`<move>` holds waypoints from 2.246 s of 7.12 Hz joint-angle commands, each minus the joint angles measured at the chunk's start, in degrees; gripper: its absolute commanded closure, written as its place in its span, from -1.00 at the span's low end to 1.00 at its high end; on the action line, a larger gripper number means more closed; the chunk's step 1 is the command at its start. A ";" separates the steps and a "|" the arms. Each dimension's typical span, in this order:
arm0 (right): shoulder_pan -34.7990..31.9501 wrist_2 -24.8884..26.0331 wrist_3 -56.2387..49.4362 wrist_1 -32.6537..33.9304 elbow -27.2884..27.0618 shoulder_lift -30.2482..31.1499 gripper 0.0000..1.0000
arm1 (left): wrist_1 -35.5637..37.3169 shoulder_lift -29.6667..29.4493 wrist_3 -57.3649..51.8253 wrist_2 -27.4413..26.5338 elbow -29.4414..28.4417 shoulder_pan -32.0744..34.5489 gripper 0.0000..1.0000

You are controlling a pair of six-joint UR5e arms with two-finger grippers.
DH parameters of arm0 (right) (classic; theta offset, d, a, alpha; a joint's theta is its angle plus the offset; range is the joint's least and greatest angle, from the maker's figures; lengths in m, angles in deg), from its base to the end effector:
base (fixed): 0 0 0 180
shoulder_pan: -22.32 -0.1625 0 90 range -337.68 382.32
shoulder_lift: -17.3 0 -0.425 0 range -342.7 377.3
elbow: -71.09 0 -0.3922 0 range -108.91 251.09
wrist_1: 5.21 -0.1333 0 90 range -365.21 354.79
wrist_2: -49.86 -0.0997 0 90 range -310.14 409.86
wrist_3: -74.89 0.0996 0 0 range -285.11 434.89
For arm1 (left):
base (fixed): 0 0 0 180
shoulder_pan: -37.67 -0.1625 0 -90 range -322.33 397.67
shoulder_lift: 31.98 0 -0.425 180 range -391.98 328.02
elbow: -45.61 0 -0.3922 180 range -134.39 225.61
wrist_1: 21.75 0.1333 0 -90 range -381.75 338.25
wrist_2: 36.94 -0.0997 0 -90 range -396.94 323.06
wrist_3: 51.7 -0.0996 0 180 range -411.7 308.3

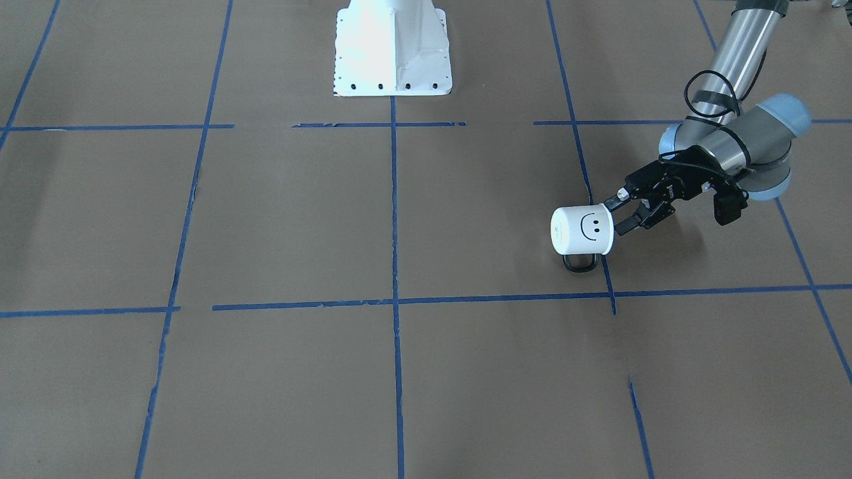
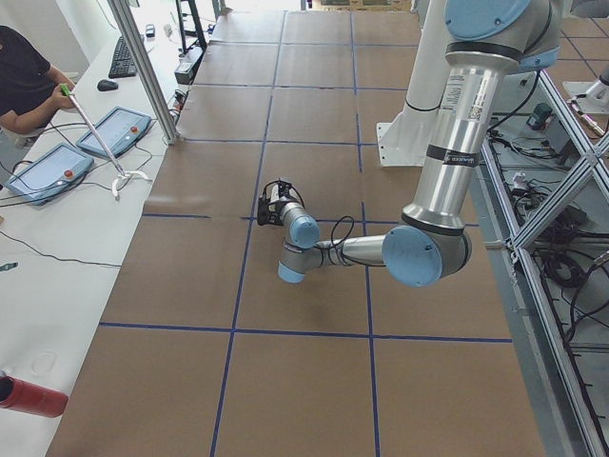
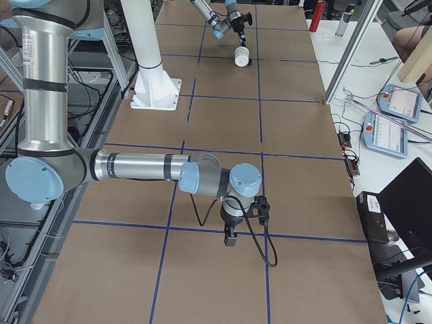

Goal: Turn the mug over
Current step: 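Move the left gripper toward the open end of the sideways white mug, then close the left gripper on the white mug's rim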

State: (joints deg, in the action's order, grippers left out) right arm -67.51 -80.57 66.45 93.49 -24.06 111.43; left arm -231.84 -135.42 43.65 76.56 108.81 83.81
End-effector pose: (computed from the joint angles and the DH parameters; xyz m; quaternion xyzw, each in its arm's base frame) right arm 0.0674 -0.4504 0.6679 -0.0378 -0.3484 -0.0472 0.9354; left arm 0.3061 -0.4536 0.5447 0.1599 0.7787 -0.1066 0.5972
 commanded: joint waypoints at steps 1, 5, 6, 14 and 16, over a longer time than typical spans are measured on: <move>0.00 0.00 0.00 0.00 -0.03 0.00 -1.00 | -0.24 -0.62 0.10 -0.04 -0.19 -1.05 -0.78; 0.00 0.00 0.00 0.00 -0.03 0.00 -1.00 | -0.24 -0.80 0.10 -0.30 -1.06 -2.55 -0.66; 0.00 0.00 0.00 0.00 0.05 0.00 -1.00 | -0.24 -0.89 0.10 -0.39 -1.07 -2.81 -0.63; 0.00 0.00 0.00 0.00 -0.03 0.00 -1.00 | -4.88 -0.19 5.10 -0.91 1.04 -3.26 1.00; 0.00 0.00 0.00 0.00 -0.03 0.00 -1.00 | -4.73 0.34 10.46 -0.83 5.77 -2.47 1.00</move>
State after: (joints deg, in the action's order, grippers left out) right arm -67.51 -80.57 66.45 93.49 -24.09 111.43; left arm -236.61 -135.32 51.73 75.67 112.07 80.77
